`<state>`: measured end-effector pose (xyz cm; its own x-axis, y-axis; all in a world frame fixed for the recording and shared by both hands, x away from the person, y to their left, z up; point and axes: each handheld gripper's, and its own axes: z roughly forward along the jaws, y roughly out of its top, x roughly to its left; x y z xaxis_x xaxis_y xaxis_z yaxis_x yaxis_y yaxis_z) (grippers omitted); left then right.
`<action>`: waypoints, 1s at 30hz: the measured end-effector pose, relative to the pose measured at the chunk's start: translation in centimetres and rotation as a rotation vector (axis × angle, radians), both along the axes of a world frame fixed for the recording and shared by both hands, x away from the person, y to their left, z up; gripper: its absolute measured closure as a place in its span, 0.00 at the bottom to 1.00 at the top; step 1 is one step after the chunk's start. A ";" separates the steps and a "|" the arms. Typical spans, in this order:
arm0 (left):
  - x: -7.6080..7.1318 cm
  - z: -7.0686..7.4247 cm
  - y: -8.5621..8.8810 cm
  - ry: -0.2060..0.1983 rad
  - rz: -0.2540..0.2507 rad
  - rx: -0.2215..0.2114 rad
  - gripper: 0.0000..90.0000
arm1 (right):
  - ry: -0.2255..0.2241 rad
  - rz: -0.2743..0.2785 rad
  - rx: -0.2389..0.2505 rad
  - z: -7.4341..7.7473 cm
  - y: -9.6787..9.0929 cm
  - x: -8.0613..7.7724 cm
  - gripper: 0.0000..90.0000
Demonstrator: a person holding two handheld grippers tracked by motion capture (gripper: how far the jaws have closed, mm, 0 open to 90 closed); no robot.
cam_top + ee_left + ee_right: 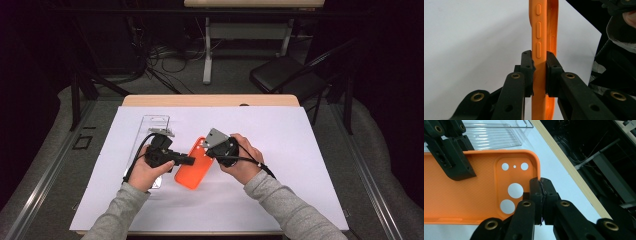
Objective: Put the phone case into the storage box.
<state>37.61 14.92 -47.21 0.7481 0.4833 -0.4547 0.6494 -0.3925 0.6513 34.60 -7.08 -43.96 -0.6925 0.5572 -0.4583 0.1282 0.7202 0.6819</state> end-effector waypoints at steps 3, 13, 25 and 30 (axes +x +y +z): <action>0.0 0.0 0.0 -0.004 0.000 0.002 0.89 | 0.002 0.001 0.001 0.0 0.0 0.0 0.99; 0.0 0.1 0.1 -0.006 0.007 0.007 0.90 | 0.000 0.001 0.008 -0.1 0.1 0.1 0.98; 0.0 0.0 0.1 -0.018 0.019 0.014 0.90 | -0.019 -0.003 0.078 0.3 -0.6 -0.2 0.84; 0.0 0.0 0.2 -0.037 0.036 0.013 0.90 | -0.043 -0.009 0.123 0.6 -1.0 -0.6 0.73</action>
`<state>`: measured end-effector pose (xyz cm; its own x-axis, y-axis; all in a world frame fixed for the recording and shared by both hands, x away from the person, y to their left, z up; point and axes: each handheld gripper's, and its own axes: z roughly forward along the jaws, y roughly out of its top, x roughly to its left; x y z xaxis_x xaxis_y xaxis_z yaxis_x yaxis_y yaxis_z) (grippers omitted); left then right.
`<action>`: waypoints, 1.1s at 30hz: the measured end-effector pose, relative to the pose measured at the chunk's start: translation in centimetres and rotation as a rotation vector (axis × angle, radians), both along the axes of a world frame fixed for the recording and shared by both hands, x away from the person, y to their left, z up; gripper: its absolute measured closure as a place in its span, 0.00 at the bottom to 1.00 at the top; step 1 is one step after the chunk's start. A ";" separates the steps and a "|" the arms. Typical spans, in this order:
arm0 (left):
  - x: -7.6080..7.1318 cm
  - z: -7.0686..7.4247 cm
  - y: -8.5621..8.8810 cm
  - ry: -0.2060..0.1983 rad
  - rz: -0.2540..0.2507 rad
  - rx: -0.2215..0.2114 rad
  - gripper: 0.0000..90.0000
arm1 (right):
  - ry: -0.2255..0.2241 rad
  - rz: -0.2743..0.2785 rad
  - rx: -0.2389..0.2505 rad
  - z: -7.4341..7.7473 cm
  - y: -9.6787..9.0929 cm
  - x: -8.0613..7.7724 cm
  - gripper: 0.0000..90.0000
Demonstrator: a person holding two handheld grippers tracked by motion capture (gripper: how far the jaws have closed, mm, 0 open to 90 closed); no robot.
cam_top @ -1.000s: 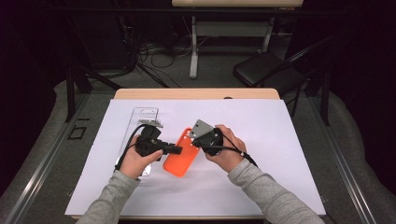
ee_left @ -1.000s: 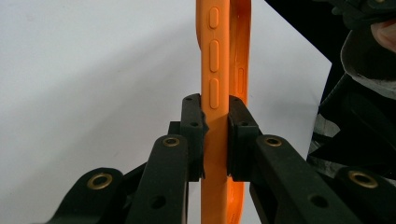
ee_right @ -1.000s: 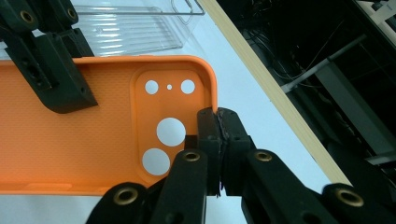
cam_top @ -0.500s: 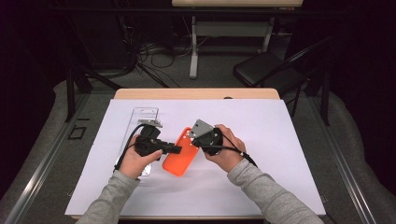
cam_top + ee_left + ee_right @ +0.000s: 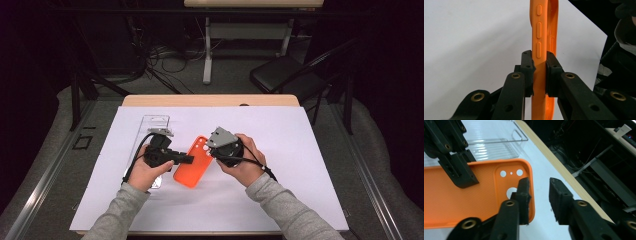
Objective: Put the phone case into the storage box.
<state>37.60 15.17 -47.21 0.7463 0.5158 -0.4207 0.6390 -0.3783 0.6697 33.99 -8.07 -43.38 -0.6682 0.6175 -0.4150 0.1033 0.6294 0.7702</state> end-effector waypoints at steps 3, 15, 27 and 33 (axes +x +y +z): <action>-0.1 0.0 0.1 -0.016 0.014 -0.006 0.90 | -0.015 0.000 0.022 0.1 -0.3 -0.1 0.68; -0.2 0.0 0.7 -0.098 0.055 -0.033 0.89 | 0.005 -0.031 0.122 -0.1 -2.1 0.0 0.60; -0.6 0.2 1.1 -0.154 0.064 -0.076 0.89 | 0.068 -0.092 0.259 -0.5 -4.6 -0.3 0.56; -1.0 0.2 1.1 -0.185 0.082 -0.109 0.89 | 0.089 -0.097 0.325 -0.5 -5.3 -0.5 0.54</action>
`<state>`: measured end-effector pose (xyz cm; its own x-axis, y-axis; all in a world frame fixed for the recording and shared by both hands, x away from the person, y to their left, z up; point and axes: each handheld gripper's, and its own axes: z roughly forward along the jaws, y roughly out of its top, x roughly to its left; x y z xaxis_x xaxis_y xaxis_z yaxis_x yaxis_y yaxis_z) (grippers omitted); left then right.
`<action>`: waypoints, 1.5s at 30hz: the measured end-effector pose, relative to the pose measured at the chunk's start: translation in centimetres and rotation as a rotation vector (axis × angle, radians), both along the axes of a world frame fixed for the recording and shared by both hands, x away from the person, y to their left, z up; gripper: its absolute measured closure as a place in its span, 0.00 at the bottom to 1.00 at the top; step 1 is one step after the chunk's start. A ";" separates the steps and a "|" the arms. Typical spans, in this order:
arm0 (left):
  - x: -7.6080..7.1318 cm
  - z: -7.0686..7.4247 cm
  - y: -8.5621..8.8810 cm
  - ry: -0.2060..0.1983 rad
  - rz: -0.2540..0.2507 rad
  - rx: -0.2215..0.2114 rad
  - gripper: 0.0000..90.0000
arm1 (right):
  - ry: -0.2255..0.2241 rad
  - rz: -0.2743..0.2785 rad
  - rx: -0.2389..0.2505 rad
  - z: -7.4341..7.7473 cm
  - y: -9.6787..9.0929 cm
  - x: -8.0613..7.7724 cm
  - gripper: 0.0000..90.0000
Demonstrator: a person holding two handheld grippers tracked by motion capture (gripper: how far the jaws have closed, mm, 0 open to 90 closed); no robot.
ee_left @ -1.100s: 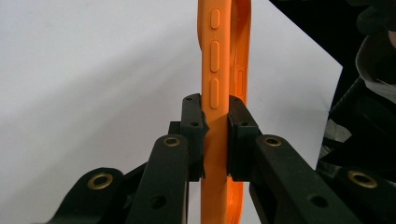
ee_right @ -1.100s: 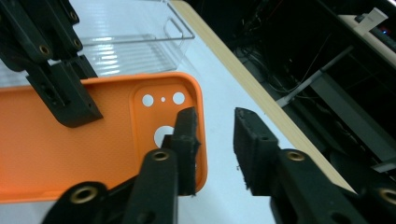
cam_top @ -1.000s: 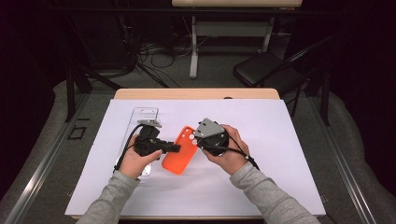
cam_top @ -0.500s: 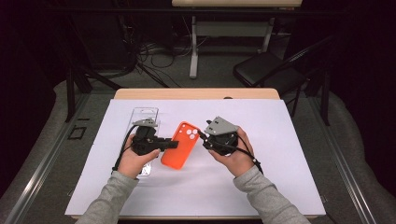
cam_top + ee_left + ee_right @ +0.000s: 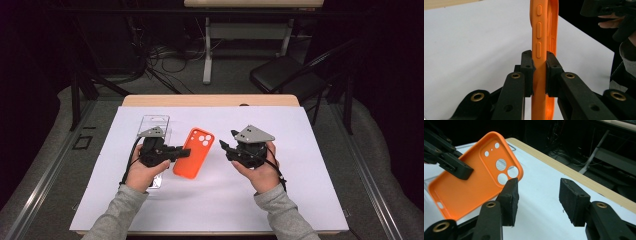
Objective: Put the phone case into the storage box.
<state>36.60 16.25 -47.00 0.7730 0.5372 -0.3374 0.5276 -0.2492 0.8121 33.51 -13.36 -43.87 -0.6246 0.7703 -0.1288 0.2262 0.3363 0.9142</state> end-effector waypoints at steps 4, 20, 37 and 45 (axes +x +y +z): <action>-0.2 0.0 0.1 -0.026 0.006 -0.033 0.89 | 0.026 -0.012 0.050 0.1 -0.3 -0.1 0.51; -0.8 0.2 0.6 -0.070 0.032 -0.153 0.89 | 0.099 0.035 0.108 -0.8 -0.4 -0.3 0.37; -1.1 -0.2 0.4 -0.069 0.049 -0.252 0.90 | 0.213 0.112 0.302 -1.1 -0.9 -0.1 0.38; -1.2 -0.4 0.1 -0.058 0.040 -0.267 0.89 | 0.279 0.147 0.365 -1.7 -0.5 0.0 0.46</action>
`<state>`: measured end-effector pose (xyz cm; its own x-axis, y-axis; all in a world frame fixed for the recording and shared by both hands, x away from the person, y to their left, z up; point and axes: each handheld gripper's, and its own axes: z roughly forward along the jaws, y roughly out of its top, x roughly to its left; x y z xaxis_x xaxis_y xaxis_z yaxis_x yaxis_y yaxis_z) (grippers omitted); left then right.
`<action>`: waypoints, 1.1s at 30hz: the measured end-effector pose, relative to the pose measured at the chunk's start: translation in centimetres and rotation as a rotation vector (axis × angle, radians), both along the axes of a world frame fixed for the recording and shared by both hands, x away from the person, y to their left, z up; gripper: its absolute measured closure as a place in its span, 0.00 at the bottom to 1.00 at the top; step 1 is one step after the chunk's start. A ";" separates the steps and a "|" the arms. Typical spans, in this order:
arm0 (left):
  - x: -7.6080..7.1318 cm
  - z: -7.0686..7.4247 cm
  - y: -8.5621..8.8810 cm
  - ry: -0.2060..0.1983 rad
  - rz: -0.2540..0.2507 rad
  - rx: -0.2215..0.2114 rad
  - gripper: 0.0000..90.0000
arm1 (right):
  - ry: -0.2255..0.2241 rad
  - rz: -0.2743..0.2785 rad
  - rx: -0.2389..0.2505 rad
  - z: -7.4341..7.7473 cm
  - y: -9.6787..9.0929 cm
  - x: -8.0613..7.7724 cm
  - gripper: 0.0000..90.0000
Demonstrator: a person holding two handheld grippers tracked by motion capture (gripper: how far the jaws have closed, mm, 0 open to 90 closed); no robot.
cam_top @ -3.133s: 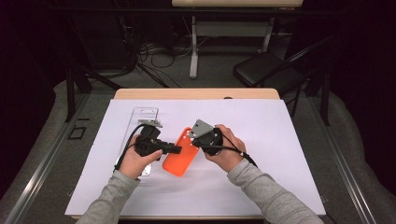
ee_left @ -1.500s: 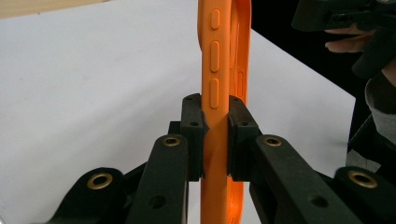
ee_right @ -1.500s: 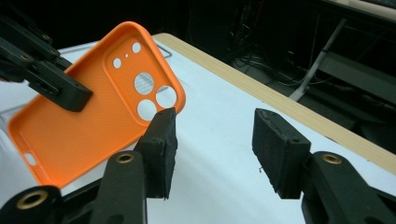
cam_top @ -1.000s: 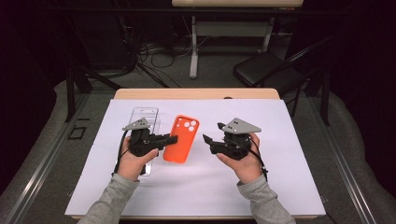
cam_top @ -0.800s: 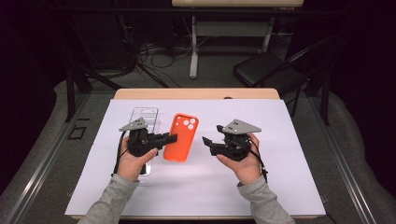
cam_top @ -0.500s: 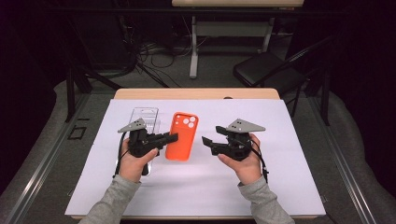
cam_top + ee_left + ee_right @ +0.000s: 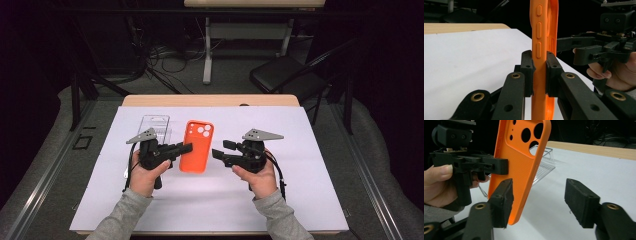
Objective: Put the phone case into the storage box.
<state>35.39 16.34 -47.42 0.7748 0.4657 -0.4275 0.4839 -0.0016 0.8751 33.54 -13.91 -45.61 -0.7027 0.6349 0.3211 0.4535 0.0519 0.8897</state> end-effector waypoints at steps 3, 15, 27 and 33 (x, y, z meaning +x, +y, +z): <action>0.0 0.0 -0.1 0.002 -0.004 -0.001 0.90 | 0.028 0.005 0.030 -0.2 -0.1 0.1 0.47; -0.3 -0.1 -0.6 0.001 -0.016 -0.008 0.90 | 0.033 -0.001 0.052 -0.2 -0.2 -0.1 0.51; -0.4 -0.5 -1.1 0.009 -0.030 -0.006 0.90 | 0.043 -0.009 0.050 -0.4 -0.3 -0.1 0.58; -0.5 -0.6 -1.4 0.011 -0.040 -0.002 0.90 | 0.058 0.011 0.069 -0.4 -0.1 -0.1 0.59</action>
